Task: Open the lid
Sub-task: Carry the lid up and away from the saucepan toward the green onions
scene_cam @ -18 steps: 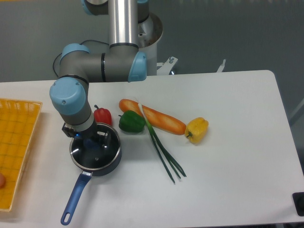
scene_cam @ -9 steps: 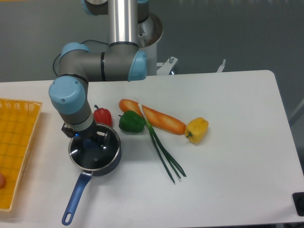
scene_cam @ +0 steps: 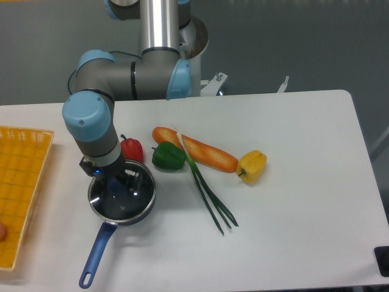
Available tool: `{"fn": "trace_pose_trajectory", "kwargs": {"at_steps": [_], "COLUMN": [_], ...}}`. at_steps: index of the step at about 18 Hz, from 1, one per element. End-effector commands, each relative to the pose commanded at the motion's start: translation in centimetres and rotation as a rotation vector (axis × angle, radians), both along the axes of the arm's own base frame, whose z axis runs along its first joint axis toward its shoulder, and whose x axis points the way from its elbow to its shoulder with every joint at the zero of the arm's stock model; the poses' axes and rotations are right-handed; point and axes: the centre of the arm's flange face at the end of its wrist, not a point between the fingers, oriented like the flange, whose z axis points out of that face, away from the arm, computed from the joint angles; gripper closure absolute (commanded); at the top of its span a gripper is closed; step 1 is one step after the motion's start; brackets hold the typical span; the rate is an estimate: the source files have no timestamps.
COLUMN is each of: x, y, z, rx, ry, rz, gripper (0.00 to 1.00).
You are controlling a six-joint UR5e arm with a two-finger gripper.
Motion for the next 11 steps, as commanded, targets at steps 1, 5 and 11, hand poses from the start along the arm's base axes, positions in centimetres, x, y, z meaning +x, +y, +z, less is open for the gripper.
{"fn": "trace_pose_trajectory", "kwargs": {"at_steps": [1,5,11], "x": [-0.5,-2.9,-6.3], "y": [-0.4,-1.7,-3.4], "z": [0.7,2.5,2.5], "rx": [0.009,0.029,0.013], "ry": [0.007,0.03,0.037], "rz": [-0.009,-0.061,-0.157], "gripper": [0.45,0.45,0.45]}}
